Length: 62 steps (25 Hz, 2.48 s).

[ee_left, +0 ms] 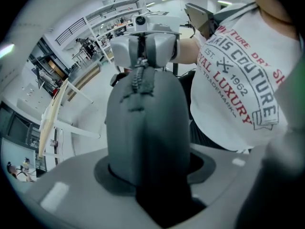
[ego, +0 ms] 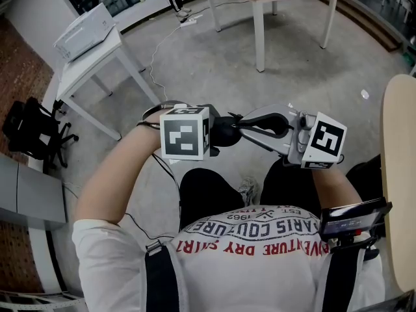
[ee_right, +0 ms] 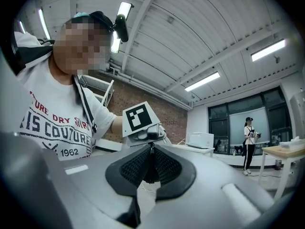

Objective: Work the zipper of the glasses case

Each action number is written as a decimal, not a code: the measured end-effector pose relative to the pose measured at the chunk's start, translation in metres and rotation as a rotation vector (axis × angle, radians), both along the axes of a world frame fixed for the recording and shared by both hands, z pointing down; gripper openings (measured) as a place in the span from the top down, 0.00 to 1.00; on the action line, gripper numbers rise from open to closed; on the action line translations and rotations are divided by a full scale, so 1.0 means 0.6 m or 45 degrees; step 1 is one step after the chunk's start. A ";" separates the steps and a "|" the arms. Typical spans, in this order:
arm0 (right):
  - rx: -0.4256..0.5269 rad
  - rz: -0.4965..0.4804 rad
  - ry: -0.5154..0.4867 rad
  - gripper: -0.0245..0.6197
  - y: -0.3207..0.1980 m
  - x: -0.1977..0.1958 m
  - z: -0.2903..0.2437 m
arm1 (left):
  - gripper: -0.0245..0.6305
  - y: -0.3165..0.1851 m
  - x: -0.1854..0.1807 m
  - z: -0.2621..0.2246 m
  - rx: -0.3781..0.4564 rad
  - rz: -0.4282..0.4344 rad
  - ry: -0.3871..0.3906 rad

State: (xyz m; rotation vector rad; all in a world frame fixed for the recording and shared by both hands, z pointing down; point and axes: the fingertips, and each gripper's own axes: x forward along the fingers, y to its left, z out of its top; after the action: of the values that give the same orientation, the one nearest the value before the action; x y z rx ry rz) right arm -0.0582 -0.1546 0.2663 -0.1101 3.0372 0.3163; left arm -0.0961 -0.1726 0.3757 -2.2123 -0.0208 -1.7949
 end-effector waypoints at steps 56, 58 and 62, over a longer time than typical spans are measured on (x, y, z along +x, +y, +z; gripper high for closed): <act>-0.220 -0.086 -0.164 0.93 -0.017 0.039 -0.025 | 0.59 0.023 0.089 -0.107 -0.387 -0.104 1.230; -0.229 -0.090 -0.173 0.93 -0.018 0.040 -0.025 | 0.59 0.024 0.093 -0.108 -0.396 -0.110 1.277; -0.246 -0.097 -0.175 0.93 -0.018 0.038 -0.020 | 0.59 0.024 0.098 -0.128 -0.456 -0.138 1.425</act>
State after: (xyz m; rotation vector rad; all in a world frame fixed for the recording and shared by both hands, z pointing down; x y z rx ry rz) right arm -0.0354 -0.1653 0.2540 -0.0267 2.9184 0.0080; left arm -0.0375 -0.1581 0.2992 -3.1917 0.0162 -0.3824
